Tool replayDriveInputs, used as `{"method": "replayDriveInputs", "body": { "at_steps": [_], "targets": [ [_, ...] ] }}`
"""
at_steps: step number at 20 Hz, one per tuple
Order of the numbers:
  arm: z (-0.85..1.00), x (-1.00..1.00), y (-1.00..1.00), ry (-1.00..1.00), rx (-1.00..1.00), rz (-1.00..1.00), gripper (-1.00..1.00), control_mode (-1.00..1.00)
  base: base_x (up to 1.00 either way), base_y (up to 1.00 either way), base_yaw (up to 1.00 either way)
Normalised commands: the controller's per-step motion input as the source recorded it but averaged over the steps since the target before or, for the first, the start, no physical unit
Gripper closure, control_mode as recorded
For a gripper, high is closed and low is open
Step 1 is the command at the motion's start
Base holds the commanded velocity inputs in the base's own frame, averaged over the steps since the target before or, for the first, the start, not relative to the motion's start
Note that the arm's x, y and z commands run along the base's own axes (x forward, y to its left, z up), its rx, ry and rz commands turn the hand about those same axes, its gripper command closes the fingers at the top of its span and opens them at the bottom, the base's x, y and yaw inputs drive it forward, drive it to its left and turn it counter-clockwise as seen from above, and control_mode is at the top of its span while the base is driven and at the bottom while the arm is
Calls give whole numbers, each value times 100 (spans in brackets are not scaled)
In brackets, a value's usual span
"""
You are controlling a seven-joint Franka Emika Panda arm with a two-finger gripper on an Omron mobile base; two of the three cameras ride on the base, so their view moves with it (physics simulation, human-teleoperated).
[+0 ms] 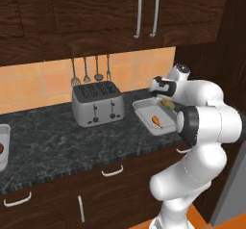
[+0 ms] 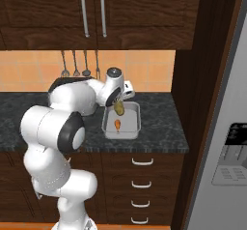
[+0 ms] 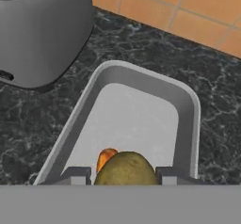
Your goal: Place one potato and one chicken drumstick in each tupperware on the nearby counter, to pack two identical lunches.
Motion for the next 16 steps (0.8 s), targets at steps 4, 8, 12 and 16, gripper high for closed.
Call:
{"method": "replayDriveInputs", "body": {
  "at_steps": [4, 8, 12, 16],
  "targets": [
    [-56, 56, 0, 5, 0, 0, 100, -100, 0, 0, 0],
    [-39, 57, -6, 1, 0, 0, 100, -100, 0, 0, 0],
    [-35, 53, -11, 1, 0, 0, 100, -100, 0, 0, 0],
    [-27, 33, -14, 0, 0, 0, 100, -100, 0, 0, 0]
  ]
}}
